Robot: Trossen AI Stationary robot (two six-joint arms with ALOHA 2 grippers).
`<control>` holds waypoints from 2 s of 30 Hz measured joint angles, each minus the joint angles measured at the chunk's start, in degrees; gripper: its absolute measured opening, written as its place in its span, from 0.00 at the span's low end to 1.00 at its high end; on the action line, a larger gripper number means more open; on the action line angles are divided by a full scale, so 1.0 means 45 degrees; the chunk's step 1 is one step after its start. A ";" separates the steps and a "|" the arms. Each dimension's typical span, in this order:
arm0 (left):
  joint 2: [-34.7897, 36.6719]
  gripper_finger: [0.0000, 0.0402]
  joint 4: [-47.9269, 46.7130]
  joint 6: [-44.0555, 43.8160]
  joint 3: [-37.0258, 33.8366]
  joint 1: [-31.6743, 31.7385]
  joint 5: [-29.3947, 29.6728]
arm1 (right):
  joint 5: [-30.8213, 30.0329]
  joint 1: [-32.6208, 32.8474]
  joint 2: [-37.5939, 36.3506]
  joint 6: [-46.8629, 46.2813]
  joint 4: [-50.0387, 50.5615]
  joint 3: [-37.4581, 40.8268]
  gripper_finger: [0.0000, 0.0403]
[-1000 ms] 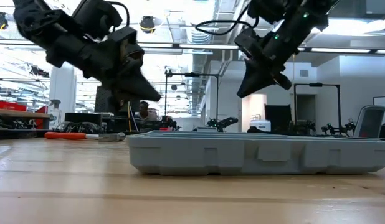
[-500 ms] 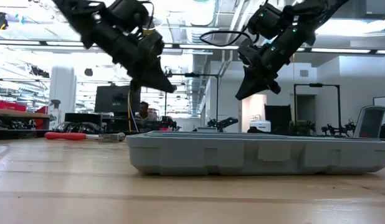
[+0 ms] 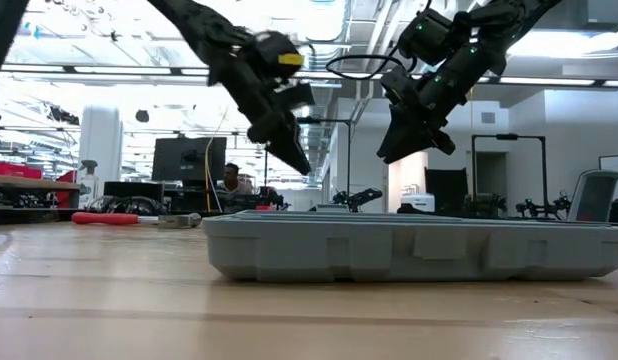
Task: Prefit tool cases
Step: Put the orange nut driver into the gray toolbox
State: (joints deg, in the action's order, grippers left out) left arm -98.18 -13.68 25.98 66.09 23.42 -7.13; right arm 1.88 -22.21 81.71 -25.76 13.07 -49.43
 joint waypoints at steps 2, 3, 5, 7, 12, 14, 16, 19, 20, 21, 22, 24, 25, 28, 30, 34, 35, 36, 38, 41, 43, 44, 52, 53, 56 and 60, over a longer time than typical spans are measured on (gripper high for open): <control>-0.0779 0.25 -0.0652 0.1073 0.0758 0.0115 -0.0018 | 0.0215 0.0022 0.0000 -0.0203 0.0045 0.0000 0.24; -0.1108 0.27 -0.0901 0.1488 0.1095 0.0163 -0.0035 | 0.0252 0.0031 0.0000 -0.0295 0.0086 0.0000 0.25; -0.1707 0.30 -0.1182 0.2155 0.1613 0.0275 -0.0265 | 0.0284 0.0101 0.0000 -0.0641 0.0240 0.0000 0.27; -0.2251 0.31 -0.1448 0.2678 0.1977 0.0377 -0.0759 | 0.0284 0.0146 0.0005 -0.0832 0.0341 0.0000 0.27; -0.3152 0.31 -0.1383 0.3634 0.2503 0.0441 -0.1243 | 0.0279 0.0189 0.0005 -0.1091 0.0389 0.0000 0.28; -0.3411 0.31 -0.1443 0.3968 0.2657 0.0441 -0.1425 | 0.0275 0.0174 0.0005 -0.1255 0.0445 0.0000 0.28; -0.3670 0.31 -0.1423 0.4227 0.2792 0.0440 -0.1503 | 0.0270 0.0177 0.0005 -0.1278 0.0435 0.0000 0.28; -0.4160 0.31 -0.1364 0.4448 0.3117 0.0441 -0.1493 | 0.0270 0.0177 0.0005 -0.1278 0.0435 0.0000 0.28; -0.4287 0.31 -0.1398 0.4505 0.3230 0.0440 -0.1211 | 0.0270 0.0177 0.0005 -0.1278 0.0430 0.0000 0.28; -0.4319 0.31 -0.1436 0.4526 0.3304 0.0436 -0.0957 | 0.0265 0.0177 0.0005 -0.1278 0.0430 0.0000 0.28; -0.4316 0.31 -0.1378 0.4542 0.3364 0.0452 -0.0960 | 0.0265 0.0177 0.0005 -0.1278 0.0435 0.0000 0.28; -0.4388 0.31 -0.1116 0.4500 0.3613 0.0481 -0.1096 | 0.0265 0.0177 0.0005 -0.1278 0.0435 0.0000 0.28; -0.4417 0.31 -0.1318 0.4355 0.3737 0.0506 -0.1101 | 0.0255 0.0177 0.0005 -0.1278 0.0435 0.0000 0.28; -0.4482 0.31 -0.2355 0.4017 0.4001 0.0517 -0.1047 | 0.0250 0.0177 0.0005 -0.1278 0.0474 0.0000 0.28; -0.4435 0.31 -0.2911 0.4056 0.4100 0.0519 -0.1085 | 0.0245 0.0177 0.0005 -0.1279 0.0538 0.0000 0.28; -0.4464 0.31 -0.3835 0.4434 0.4133 0.0517 -0.0852 | 0.0245 0.0177 0.0005 -0.1280 0.0619 0.0000 0.28; -0.4465 0.31 -0.3820 0.4417 0.4134 0.0509 -0.0591 | 0.0245 0.0177 0.0005 -0.1283 0.0624 0.0000 0.28; -0.4456 0.31 -0.3817 0.4326 0.4140 0.0510 -0.0379 | 0.0245 0.0170 0.0005 -0.1304 0.0629 0.0000 0.28; -0.4447 0.31 -0.4177 0.4080 0.4152 0.0516 -0.0258 | 0.0246 0.0153 0.0005 -0.1403 0.0624 0.0000 0.28; -0.4324 0.31 -0.4519 0.2486 0.4147 0.0565 -0.0168 | 0.0265 0.0153 0.0052 -0.1602 0.0549 0.0000 0.28; -0.4060 0.31 -0.4911 0.1182 0.4128 0.0750 -0.1157 | 0.0270 0.0153 0.0347 -0.1613 0.0208 0.0000 0.27; -0.3871 0.30 -0.4952 0.0629 0.4118 0.0896 -0.2014 | 0.0272 0.0153 0.0534 -0.1613 0.0064 0.0000 0.26; -0.1620 0.22 -0.5108 -0.0539 0.2638 0.1671 -0.4797 | 0.1499 0.0370 0.3532 -0.0128 -0.0596 -0.1726 0.20; -0.1321 0.22 -0.5104 -0.0501 0.2315 0.1725 -0.4785 | 0.1503 0.0400 0.3956 0.0437 -0.0420 -0.2184 0.20; -0.0348 0.21 -0.4835 -0.0672 0.1244 0.1900 -0.4696 | 0.1567 0.0448 0.4988 0.2064 0.0165 -0.3550 0.20; 0.0928 0.21 -0.3976 -0.1273 -0.0521 0.1997 -0.4608 | 0.1558 0.0392 0.5979 0.5052 0.1334 -0.5046 0.20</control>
State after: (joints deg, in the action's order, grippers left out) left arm -94.00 -31.57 20.25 63.74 32.41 -27.86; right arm 8.89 -20.44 108.62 -3.02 19.07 -72.14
